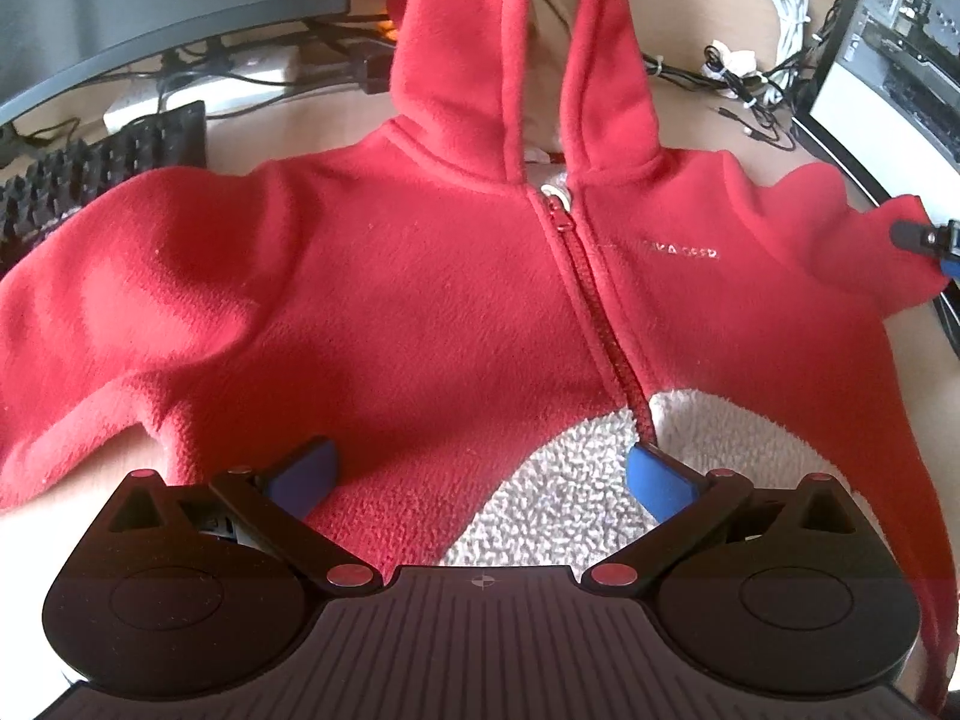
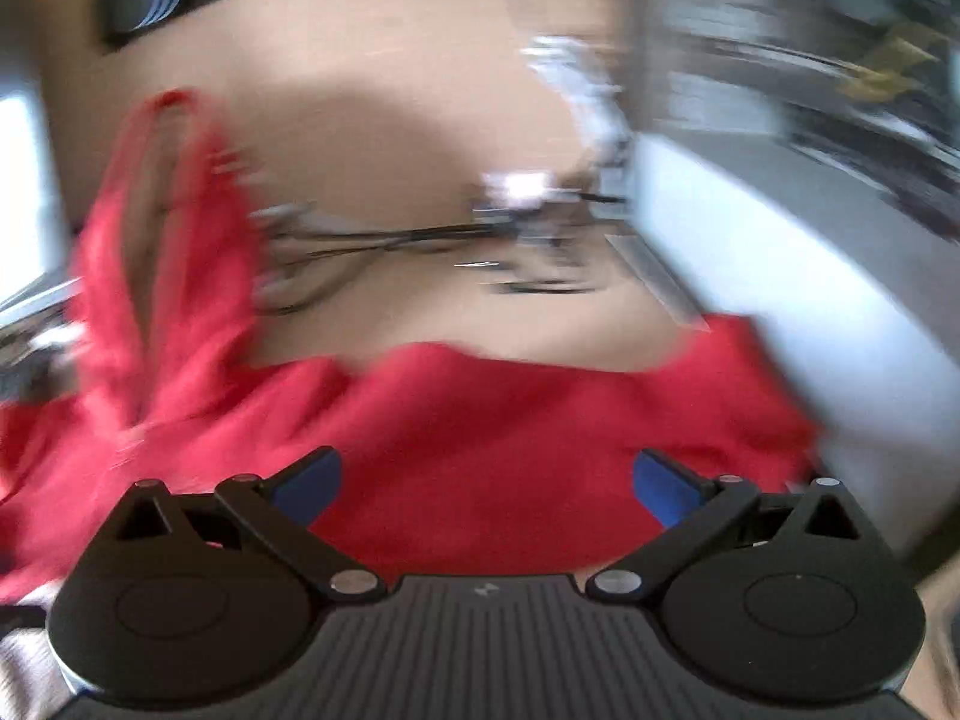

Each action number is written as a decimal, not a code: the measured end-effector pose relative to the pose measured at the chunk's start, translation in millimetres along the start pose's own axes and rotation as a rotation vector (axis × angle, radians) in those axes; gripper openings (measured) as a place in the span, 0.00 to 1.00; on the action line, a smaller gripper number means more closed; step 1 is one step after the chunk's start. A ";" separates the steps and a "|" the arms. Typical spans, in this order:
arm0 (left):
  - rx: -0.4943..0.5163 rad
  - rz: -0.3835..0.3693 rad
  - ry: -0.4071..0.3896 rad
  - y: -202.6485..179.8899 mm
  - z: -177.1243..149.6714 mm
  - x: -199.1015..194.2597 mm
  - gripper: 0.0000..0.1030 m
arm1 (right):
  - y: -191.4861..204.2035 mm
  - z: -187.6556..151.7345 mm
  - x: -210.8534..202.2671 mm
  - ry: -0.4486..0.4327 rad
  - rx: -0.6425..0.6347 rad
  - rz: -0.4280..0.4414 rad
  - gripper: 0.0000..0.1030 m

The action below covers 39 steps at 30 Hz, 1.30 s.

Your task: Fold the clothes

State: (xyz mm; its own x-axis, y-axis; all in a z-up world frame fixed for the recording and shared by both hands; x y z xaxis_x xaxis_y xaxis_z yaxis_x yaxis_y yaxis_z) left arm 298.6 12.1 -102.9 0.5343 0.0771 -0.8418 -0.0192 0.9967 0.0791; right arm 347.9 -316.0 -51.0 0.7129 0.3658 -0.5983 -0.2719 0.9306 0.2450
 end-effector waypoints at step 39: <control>-0.413 0.020 -0.082 87.4 1.6 -38.6 1.00 | 110.1 -67.3 50.1 0.152 -0.289 0.259 1.00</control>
State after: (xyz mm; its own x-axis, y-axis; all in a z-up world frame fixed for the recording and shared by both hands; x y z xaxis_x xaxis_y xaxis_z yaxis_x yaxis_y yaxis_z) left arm 277.6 96.2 -62.6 0.5956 0.1108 -0.7956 -0.3585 0.9230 -0.1398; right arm 310.2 -194.5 -105.4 0.4990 0.5659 -0.6564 -0.6155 0.7646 0.1913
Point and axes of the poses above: each gripper's, at about its wrist camera, not at the fingertips, and x roughly the way its jaws point, y to its left, z to its top, the point moved 7 cm from there along x, roughly the way its jaws point, and after that the axes turned 12 degrees about z, right-handed, at the moved point
